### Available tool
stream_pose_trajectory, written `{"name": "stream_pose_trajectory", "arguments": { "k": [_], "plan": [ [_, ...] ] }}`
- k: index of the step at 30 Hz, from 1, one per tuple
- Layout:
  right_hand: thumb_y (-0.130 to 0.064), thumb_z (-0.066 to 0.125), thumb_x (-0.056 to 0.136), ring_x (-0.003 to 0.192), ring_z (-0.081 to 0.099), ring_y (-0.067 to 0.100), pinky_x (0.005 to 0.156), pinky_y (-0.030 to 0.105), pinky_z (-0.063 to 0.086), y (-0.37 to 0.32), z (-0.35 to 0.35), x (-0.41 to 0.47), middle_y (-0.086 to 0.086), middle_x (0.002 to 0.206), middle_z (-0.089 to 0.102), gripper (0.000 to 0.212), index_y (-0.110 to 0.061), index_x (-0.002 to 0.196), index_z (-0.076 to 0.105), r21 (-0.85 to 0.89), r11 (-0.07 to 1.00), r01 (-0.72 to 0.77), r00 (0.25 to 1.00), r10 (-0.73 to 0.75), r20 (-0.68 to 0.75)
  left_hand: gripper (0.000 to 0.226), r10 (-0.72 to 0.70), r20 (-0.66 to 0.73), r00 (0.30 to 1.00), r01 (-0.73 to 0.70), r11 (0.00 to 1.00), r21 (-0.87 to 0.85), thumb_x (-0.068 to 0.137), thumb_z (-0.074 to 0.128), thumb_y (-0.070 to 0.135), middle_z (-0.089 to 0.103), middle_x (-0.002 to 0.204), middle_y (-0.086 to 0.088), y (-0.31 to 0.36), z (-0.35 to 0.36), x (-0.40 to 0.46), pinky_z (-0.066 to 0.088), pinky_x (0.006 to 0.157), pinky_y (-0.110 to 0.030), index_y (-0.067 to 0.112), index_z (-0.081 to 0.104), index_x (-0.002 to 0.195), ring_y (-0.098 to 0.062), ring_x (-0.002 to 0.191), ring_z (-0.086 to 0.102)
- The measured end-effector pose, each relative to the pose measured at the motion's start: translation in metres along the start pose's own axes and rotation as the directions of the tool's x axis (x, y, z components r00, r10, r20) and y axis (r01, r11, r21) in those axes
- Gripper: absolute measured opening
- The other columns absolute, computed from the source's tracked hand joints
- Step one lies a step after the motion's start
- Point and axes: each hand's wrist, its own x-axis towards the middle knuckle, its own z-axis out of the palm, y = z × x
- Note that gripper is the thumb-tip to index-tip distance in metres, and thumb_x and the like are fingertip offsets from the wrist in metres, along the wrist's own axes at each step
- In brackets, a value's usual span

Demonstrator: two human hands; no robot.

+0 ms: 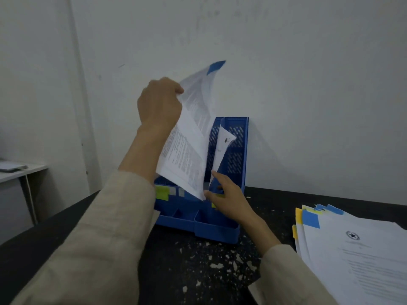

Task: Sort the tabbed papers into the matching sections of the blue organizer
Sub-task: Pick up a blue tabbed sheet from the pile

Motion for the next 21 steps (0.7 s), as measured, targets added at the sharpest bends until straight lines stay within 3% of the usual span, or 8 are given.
{"name": "stream_pose_trajectory", "arguments": {
  "k": [4,10,12,14,16,18,21],
  "plan": [
    [-0.026,0.059,0.092,0.137,0.029,0.018,0.104,0.048,0.041,0.001,0.001,0.001,-0.002,0.153,0.024,0.066,-0.020,0.148,0.025,0.003,1.000,0.006,1.000,-0.006,0.000,0.040,0.065,-0.029,0.997,-0.066,0.997,-0.032,0.094,0.040,0.002,0.060,0.127,-0.007,0.010,0.014,0.016,0.042,0.089,-0.025,0.016,0.061,0.125,-0.023,0.111,0.057],
    [-0.026,0.059,0.092,0.133,0.035,0.018,0.100,0.048,0.045,0.002,-0.001,0.002,-0.001,0.153,0.026,0.066,-0.022,0.148,0.026,0.028,1.000,-0.001,1.000,0.002,-0.013,0.039,0.163,-0.227,0.960,-0.227,0.928,-0.296,0.088,0.040,-0.009,0.065,0.118,-0.015,0.020,0.057,-0.017,0.041,0.094,-0.018,0.000,0.063,0.118,-0.026,0.106,0.063],
    [-0.027,0.059,0.092,0.131,0.038,0.019,0.098,0.048,0.046,0.002,-0.002,0.001,0.000,0.152,0.027,0.066,-0.021,0.148,0.026,0.038,0.999,0.000,1.000,0.001,-0.017,0.041,0.119,-0.117,0.986,-0.156,0.904,-0.399,0.090,0.036,-0.010,0.058,0.126,-0.018,0.021,0.073,-0.046,0.030,0.101,-0.011,-0.002,0.056,0.126,-0.028,0.118,0.055],
    [-0.027,0.060,0.092,0.131,0.039,0.020,0.096,0.048,0.048,0.000,-0.003,0.002,0.001,0.152,0.028,0.067,-0.020,0.148,0.025,0.034,0.999,-0.006,1.000,0.007,-0.019,0.041,0.102,0.004,0.995,-0.090,0.896,-0.435,0.090,0.036,-0.009,0.057,0.128,-0.019,0.018,0.088,-0.076,0.033,0.105,-0.020,-0.002,0.055,0.126,-0.030,0.120,0.052],
    [-0.025,0.060,0.092,0.132,0.038,0.021,0.096,0.049,0.048,-0.001,-0.004,0.002,0.002,0.151,0.029,0.067,-0.020,0.148,0.024,0.025,1.000,-0.001,1.000,0.001,-0.017,0.040,0.081,0.076,0.994,-0.041,0.903,-0.427,0.089,0.038,-0.010,0.061,0.121,-0.019,0.012,0.098,-0.098,0.041,0.101,-0.028,-0.002,0.059,0.122,-0.030,0.112,0.056],
    [-0.023,0.059,0.092,0.132,0.038,0.022,0.095,0.048,0.048,-0.003,-0.006,0.001,0.003,0.150,0.031,0.066,-0.018,0.148,0.024,0.038,0.999,0.009,1.000,-0.008,-0.014,0.042,0.057,0.182,0.982,0.024,0.911,-0.412,0.086,0.040,-0.013,0.061,0.120,-0.019,0.006,0.099,-0.111,0.038,0.093,-0.018,-0.001,0.059,0.121,-0.030,0.108,0.058],
    [-0.022,0.058,0.093,0.131,0.039,0.020,0.097,0.045,0.047,-0.003,-0.006,0.000,0.002,0.147,0.034,0.063,-0.015,0.147,0.026,0.039,0.999,0.017,1.000,-0.017,-0.014,0.045,0.053,0.356,0.933,0.094,0.919,-0.383,0.085,0.042,-0.012,0.061,0.121,-0.020,0.000,0.093,-0.122,0.037,0.082,-0.015,0.002,0.057,0.125,-0.029,0.102,0.058]
  ]
}}
